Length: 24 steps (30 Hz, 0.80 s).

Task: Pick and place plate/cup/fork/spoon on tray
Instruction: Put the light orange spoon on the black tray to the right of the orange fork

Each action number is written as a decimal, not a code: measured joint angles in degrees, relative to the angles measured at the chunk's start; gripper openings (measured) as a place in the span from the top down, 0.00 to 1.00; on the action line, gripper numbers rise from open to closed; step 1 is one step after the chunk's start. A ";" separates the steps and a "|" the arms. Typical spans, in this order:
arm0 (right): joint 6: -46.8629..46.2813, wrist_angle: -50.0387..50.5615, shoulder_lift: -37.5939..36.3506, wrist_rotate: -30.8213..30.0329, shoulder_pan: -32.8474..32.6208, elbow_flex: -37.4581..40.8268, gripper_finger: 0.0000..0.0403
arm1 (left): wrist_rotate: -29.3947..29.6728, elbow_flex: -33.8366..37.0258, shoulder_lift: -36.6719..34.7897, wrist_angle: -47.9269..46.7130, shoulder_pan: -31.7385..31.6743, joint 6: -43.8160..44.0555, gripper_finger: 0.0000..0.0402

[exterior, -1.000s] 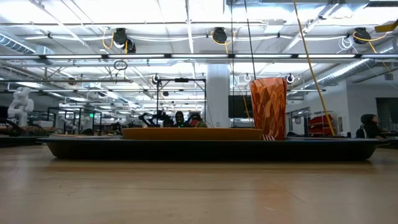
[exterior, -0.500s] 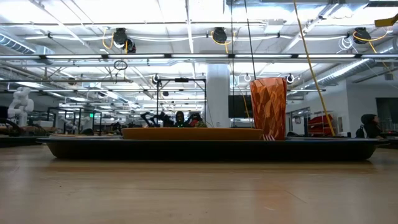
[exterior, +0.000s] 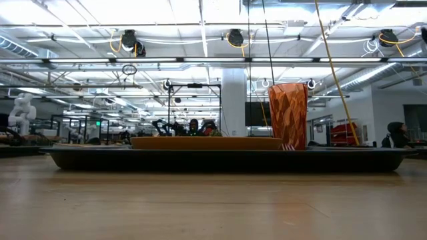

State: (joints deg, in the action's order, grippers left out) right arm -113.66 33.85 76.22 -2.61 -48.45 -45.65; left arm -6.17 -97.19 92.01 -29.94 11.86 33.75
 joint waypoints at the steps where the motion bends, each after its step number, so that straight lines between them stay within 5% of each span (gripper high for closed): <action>1: 1.81 -0.36 -0.89 -0.62 0.00 0.00 0.95 | 0.27 0.01 0.00 -0.17 -0.05 0.75 0.47; 17: 31.22 -24.59 -14.19 -0.55 5.18 -0.07 0.95 | 2.23 0.09 2.27 5.96 2.33 -4.85 0.47; 24: 35.80 -29.59 -18.09 3.88 10.00 -0.07 0.95 | 12.31 0.11 3.76 11.05 7.18 -14.52 0.43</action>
State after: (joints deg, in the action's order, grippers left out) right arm -77.87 4.25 58.13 1.27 -38.44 -45.71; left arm 6.14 -97.08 95.77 -18.88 19.04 19.23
